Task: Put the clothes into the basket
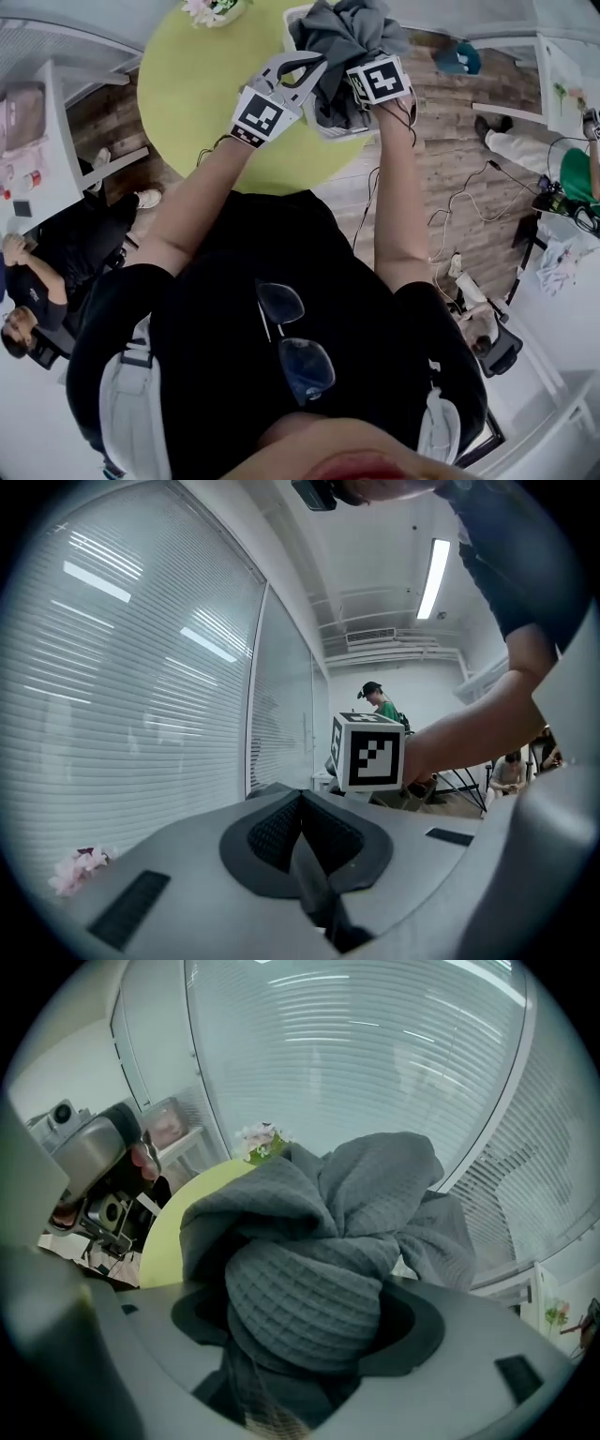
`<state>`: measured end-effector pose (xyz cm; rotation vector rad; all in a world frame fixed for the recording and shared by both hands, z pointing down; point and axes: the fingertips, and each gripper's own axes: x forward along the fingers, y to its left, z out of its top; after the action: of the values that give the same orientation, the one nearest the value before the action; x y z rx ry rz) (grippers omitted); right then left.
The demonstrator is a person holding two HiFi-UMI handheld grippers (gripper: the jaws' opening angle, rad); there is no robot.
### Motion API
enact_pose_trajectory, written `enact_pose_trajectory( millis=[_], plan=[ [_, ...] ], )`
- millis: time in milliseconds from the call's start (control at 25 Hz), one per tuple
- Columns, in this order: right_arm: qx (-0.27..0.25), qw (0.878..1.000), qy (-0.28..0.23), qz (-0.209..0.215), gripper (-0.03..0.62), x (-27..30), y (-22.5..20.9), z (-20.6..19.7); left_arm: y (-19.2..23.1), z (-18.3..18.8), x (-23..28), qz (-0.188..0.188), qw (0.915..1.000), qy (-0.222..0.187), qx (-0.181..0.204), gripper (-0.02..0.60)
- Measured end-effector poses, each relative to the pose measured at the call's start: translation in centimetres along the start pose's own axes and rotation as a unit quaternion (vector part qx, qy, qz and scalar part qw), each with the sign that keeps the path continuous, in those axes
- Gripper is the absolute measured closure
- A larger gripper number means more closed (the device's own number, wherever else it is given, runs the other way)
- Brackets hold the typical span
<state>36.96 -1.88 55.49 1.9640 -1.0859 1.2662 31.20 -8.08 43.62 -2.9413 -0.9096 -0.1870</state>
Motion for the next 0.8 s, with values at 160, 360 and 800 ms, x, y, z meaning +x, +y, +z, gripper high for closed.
enact_pose_trajectory(
  millis=[160, 360, 800],
  plan=[
    [0.006, 0.999, 0.020, 0.032, 0.220, 4.0, 0.0, -1.9, 0.1, -2.1, 1.4, 0.016, 0.9997, 0.015, -0.010, 0.572],
    [0.011, 0.998, 0.029, 0.061, 0.220, 8.2, -0.1, -3.6, -0.1, -3.9, 3.4, 0.030, 0.9989, 0.030, -0.017, 0.572],
    [0.009, 0.997, 0.033, 0.073, 0.212, 12.6, -1.8, -5.7, 0.2, -5.9, 4.8, 0.068, 0.9959, 0.052, -0.029, 0.572]
  ],
)
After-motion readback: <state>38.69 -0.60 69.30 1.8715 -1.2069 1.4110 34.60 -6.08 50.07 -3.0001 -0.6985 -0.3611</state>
